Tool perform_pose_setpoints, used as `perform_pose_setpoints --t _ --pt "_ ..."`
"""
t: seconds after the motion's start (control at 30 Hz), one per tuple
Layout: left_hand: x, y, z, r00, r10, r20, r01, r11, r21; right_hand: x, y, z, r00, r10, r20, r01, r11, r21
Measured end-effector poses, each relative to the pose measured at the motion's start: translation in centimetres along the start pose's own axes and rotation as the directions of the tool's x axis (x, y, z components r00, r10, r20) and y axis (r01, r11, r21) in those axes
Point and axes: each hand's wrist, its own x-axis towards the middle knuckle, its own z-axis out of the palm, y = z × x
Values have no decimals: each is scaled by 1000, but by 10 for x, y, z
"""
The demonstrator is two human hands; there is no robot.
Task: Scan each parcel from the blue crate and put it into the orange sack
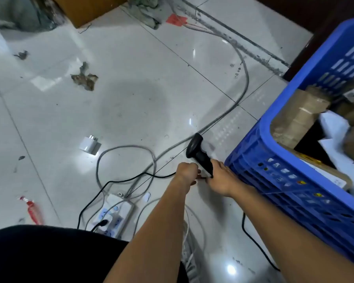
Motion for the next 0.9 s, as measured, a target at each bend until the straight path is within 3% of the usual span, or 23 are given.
perform_pose_setpoints --t 0.23,0.4,0.67,0.9 --pt "4 -24 11 995 -31 98 47 986 -157 5 6 10 995 89 -41 -86 994 60" --pt "2 -30 10 995 -60 82 73 984 -165 2 7 22 991 108 -74 -100 988 114" --pt "-43 -30 19 984 -138 116 160 965 -207 -38 -4 28 989 150 -22 -150 989 5" --pt "-87 -20 13 999 -9 -41 -1 973 -231 -94 -22 3 992 13 -128 -20 998 -53"
